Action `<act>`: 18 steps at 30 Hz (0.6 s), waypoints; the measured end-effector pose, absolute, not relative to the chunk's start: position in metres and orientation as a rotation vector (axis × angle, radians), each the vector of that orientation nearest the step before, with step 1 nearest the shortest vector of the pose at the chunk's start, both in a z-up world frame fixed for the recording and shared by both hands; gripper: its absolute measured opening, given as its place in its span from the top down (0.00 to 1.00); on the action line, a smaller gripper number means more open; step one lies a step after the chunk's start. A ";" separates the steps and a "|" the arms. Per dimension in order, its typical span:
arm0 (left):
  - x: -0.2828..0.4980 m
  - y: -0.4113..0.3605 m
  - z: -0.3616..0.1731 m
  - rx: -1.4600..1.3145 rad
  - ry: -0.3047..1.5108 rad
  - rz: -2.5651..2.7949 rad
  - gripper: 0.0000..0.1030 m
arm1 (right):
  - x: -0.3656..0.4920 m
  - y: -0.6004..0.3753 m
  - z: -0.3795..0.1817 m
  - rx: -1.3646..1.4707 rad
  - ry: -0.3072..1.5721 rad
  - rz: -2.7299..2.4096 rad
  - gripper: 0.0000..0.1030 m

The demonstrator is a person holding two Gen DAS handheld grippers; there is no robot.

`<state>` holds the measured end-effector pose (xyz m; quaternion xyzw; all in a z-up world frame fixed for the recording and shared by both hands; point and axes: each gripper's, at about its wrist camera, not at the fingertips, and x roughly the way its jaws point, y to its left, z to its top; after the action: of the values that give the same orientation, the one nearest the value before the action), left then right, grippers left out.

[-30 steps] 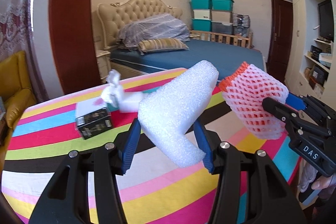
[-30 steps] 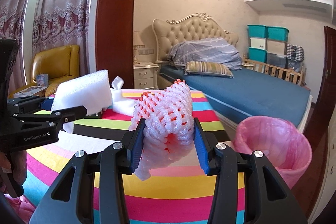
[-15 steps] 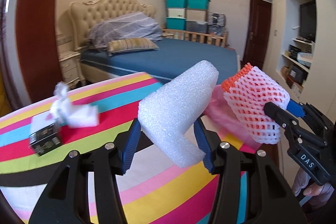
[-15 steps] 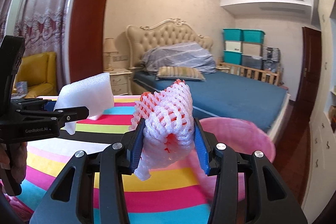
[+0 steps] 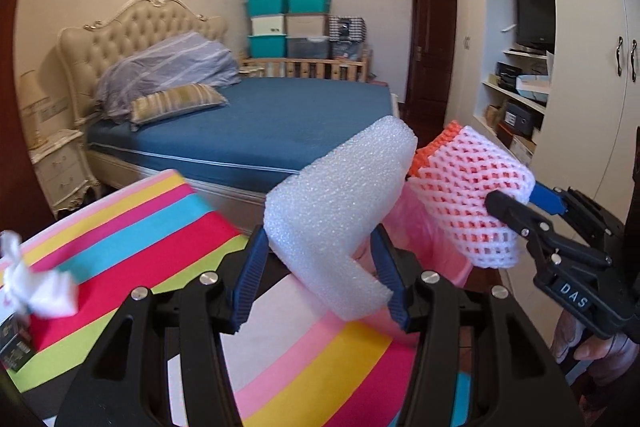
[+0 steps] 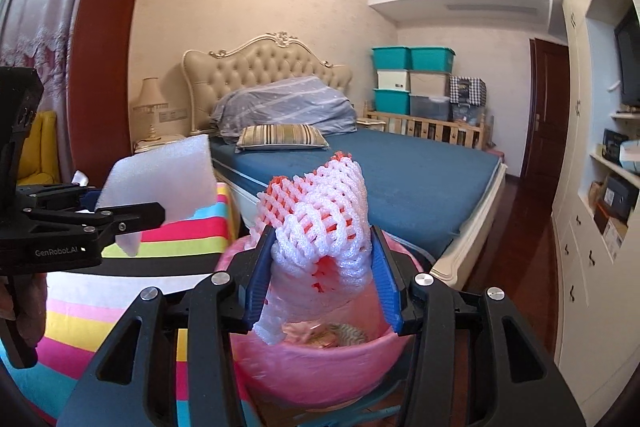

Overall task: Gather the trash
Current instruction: 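Carry the foam sleeve and foam block in both tools over the pink bin, then open both tools to drop the foam pieces into the bin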

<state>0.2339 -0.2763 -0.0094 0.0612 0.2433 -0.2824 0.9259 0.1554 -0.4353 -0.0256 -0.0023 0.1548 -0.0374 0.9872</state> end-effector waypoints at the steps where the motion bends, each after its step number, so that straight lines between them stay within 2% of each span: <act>1: 0.240 -0.283 -0.009 0.124 0.503 -0.588 0.49 | 0.159 -0.440 -0.026 0.003 0.314 -0.077 0.55; 6: 0.260 -0.313 -0.012 0.101 0.511 -0.617 0.47 | 0.183 -0.461 -0.028 0.032 0.314 -0.071 0.51; 8: 0.271 -0.322 -0.013 0.088 0.516 -0.620 0.28 | 0.195 -0.474 -0.032 0.049 0.318 -0.042 0.48; 9: 0.277 -0.326 -0.014 0.082 0.520 -0.626 0.23 | 0.198 -0.476 -0.035 0.056 0.318 -0.037 0.38; 10: 0.282 -0.330 -0.015 0.080 0.522 -0.628 0.20 | 0.200 -0.479 -0.039 0.062 0.313 -0.036 0.33; 13: 0.291 -0.333 -0.014 0.074 0.522 -0.603 0.20 | 0.204 -0.489 -0.046 0.087 0.315 -0.039 0.29; 16: 0.288 -0.319 -0.014 0.042 0.514 -0.586 0.13 | 0.196 -0.492 -0.046 0.103 0.303 -0.047 0.28; 18: 0.287 -0.307 -0.013 0.048 0.503 -0.564 0.12 | 0.189 -0.492 -0.045 0.099 0.293 -0.048 0.28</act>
<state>0.2869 -0.3071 -0.0126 0.0236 0.2455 -0.2752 0.9292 0.1895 -0.4916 -0.0449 0.0493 0.1460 -0.0241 0.9878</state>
